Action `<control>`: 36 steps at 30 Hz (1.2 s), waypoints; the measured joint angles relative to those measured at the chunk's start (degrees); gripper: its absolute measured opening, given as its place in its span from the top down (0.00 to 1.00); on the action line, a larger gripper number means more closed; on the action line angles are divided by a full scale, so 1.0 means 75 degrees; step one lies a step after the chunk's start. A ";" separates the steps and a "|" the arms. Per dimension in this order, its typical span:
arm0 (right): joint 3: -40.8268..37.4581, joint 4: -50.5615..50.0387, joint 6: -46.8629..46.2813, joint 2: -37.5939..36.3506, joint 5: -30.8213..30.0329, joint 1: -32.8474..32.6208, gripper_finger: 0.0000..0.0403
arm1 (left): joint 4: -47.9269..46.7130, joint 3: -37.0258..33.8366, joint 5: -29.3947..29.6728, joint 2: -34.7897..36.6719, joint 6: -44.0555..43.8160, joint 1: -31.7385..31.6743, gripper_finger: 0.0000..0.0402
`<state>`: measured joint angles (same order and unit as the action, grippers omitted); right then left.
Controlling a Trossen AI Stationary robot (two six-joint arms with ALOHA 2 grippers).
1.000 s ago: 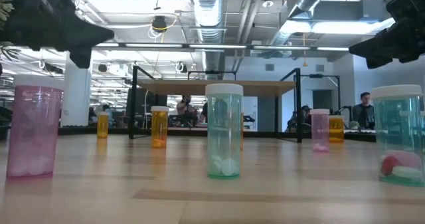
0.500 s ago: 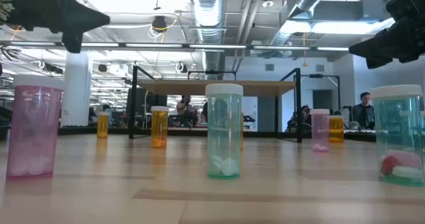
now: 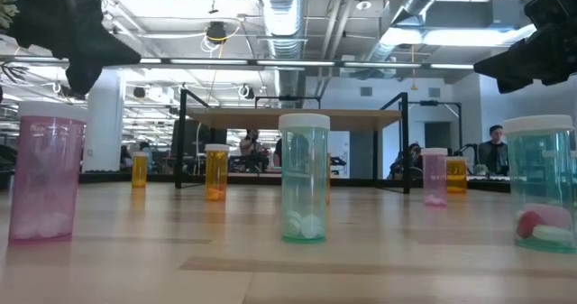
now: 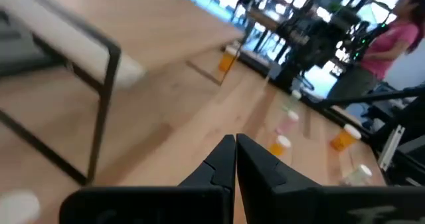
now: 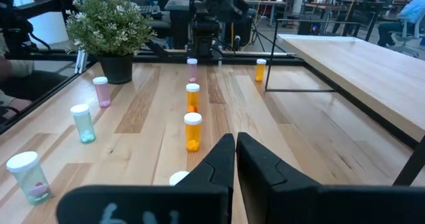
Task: Pick and place medicine bottles onto shelf by color
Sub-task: Put the top small orange pill bottle on the shelf
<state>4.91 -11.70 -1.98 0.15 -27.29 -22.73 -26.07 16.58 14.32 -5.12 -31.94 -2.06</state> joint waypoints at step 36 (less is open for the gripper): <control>0.0000 0.0015 0.0000 0.0001 0.0000 0.0001 0.90 | -0.2377 0.1562 0.2193 -0.4194 -0.1370 -0.0823 0.59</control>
<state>4.91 -11.60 -1.98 0.16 -27.29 -22.72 -43.89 28.29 30.76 -36.57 -42.22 -8.23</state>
